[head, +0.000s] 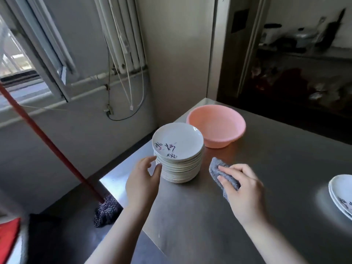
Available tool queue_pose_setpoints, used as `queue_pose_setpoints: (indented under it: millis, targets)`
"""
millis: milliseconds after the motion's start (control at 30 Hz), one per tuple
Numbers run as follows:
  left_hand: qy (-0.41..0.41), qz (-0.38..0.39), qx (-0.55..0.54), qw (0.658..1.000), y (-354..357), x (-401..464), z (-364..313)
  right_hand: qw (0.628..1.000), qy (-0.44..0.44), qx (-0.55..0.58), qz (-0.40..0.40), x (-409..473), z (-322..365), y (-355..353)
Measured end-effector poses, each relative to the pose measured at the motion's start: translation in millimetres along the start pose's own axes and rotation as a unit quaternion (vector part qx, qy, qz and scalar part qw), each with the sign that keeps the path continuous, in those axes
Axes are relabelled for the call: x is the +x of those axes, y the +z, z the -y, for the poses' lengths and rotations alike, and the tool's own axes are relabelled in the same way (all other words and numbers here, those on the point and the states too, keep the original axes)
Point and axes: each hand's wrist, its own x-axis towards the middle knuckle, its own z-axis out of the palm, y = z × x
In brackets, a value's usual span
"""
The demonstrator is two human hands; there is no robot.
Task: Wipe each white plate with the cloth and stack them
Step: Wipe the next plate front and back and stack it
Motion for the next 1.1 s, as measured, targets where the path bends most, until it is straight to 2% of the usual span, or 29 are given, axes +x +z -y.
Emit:
queue_pose_setpoints:
  millis: [100,267,533,767,1100]
  targets:
    - [-0.006,0.057,-0.022,0.998,3.9,45.6,13.6,0.999,0.017,-0.022,-0.017,10.7,16.4,30.6]
    - [-0.037,0.091,-0.018,0.995,11.6,89.9,15.6,0.998,0.032,-0.047,-0.040,23.9,34.4,51.8]
    - [-0.089,0.106,-0.064,0.988,20.4,106.6,17.4,0.994,0.048,-0.057,-0.074,29.1,42.7,59.6]
    - [-0.081,0.098,-0.158,0.979,18.6,109.9,9.2,0.992,0.066,-0.059,-0.089,31.8,45.7,66.6]
    - [-0.155,0.112,-0.341,0.920,13.6,110.7,-4.2,0.986,0.082,-0.067,-0.132,33.8,45.2,48.9]
